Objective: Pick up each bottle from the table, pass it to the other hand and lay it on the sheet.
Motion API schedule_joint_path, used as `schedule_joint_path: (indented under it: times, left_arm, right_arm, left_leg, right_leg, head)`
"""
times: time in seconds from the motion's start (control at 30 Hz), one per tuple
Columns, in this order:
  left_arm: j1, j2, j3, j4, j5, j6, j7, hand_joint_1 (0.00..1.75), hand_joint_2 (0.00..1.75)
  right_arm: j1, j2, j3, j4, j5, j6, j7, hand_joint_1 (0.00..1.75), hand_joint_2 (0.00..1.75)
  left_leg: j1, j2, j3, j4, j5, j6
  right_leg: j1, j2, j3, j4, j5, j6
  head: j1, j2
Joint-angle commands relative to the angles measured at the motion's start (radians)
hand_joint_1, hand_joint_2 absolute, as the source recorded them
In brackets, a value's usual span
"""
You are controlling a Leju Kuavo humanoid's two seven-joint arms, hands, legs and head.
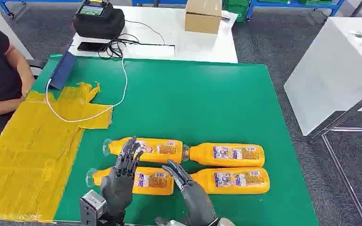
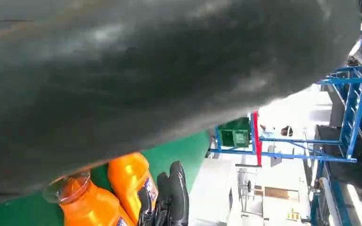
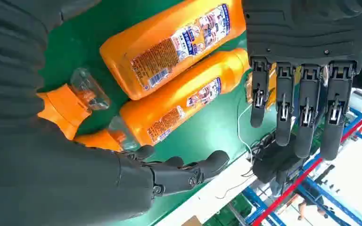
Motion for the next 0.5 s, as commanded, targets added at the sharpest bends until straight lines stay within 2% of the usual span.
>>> schedule_joint_path:
  times: [0.03, 0.07, 0.1, 0.13, 0.2, 0.27, 0.3, 0.37, 0.4, 0.5]
  left_arm:
    - [0.046, -0.03, 0.085, -0.039, 0.132, 0.044, -0.13, 1.75, 0.0]
    - [0.096, -0.013, 0.102, -0.138, 0.143, 0.01, -0.091, 1.75, 0.0]
    - [0.127, -0.013, 0.125, -0.198, 0.141, -0.022, -0.062, 1.75, 0.0]
    - [0.14, -0.013, 0.134, -0.222, 0.14, -0.036, -0.053, 1.75, 0.0]
    - [0.146, -0.022, 0.145, -0.23, 0.136, -0.051, -0.047, 1.75, 0.0]
    - [0.136, -0.038, 0.154, -0.21, 0.126, -0.064, -0.05, 1.75, 0.0]
    - [0.132, -0.043, 0.155, -0.202, 0.122, -0.069, -0.051, 1.75, 0.0]
    - [0.129, -0.046, 0.155, -0.199, 0.119, -0.072, -0.053, 1.75, 0.0]
    - [0.129, -0.046, 0.155, -0.199, 0.119, -0.072, -0.053, 1.75, 0.0]
    - [0.129, -0.048, 0.155, -0.198, 0.118, -0.077, -0.054, 1.75, 0.0]
  right_arm:
    - [0.21, 0.255, -0.214, -0.095, -0.253, -0.056, -0.254, 1.41, 1.75]
    - [0.255, 0.262, -0.327, -0.168, -0.63, -0.009, -0.631, 1.75, 1.75]
    - [0.285, 0.28, -0.359, -0.233, -0.622, 0.043, -0.654, 1.75, 1.75]
    - [0.297, 0.288, -0.372, -0.259, -0.611, 0.063, -0.635, 1.75, 1.75]
    - [0.304, 0.301, -0.386, -0.266, -0.594, 0.088, -0.626, 1.75, 1.75]
    - [0.302, 0.323, -0.405, -0.236, -0.579, 0.117, -0.643, 1.75, 1.75]
    - [0.299, 0.33, -0.412, -0.223, -0.573, 0.13, -0.649, 1.75, 1.75]
    - [0.3, 0.337, -0.418, -0.215, -0.567, 0.14, -0.656, 1.75, 1.75]
    - [0.3, 0.337, -0.418, -0.215, -0.567, 0.14, -0.656, 1.75, 1.75]
    - [0.302, 0.346, -0.427, -0.214, -0.551, 0.147, -0.657, 1.75, 1.75]
  left_leg:
    - [-0.001, 0.001, 0.004, -0.002, -0.001, 0.002]
    - [-0.001, 0.001, 0.005, -0.003, -0.001, 0.002]
    - [-0.001, 0.001, 0.006, -0.003, -0.001, 0.002]
    - [0.0, -0.002, 0.0, 0.001, -0.002, 0.001]
    - [0.0, -0.002, -0.001, 0.001, -0.002, 0.001]
    - [0.0, -0.001, 0.005, -0.002, -0.004, 0.001]
    - [-0.001, -0.001, 0.001, -0.001, -0.002, 0.001]
    - [0.0, -0.003, 0.007, -0.002, -0.003, 0.003]
    - [0.0, -0.001, 0.003, -0.001, -0.002, 0.001]
    - [0.0, -0.002, 0.003, -0.002, -0.001, 0.001]
  right_leg:
    - [0.0, 0.0, 0.004, -0.002, -0.001, -0.005]
    - [0.001, -0.001, 0.006, -0.003, -0.001, -0.005]
    - [0.0, 0.0, 0.006, -0.003, -0.001, -0.006]
    - [0.0, -0.003, 0.0, 0.003, -0.004, -0.005]
    - [0.0, -0.002, -0.001, 0.002, -0.003, -0.004]
    - [0.002, -0.001, 0.006, -0.001, -0.004, -0.007]
    - [0.0, -0.001, 0.003, 0.0, -0.002, -0.005]
    - [0.001, -0.003, 0.015, -0.003, -0.003, -0.007]
    - [0.0, -0.001, 0.004, -0.001, -0.004, -0.004]
    - [0.0, -0.001, 0.004, -0.001, -0.004, -0.004]
  head:
    - [0.0, 0.0]
    - [0.0, 0.0]
    - [0.0, 0.0]
    - [0.0, 0.0]
    - [0.001, 0.0]
    - [-0.002, 0.0]
    - [-0.002, 0.0]
    - [0.001, 0.0]
    - [0.0, 0.0]
    - [0.0, 0.0]
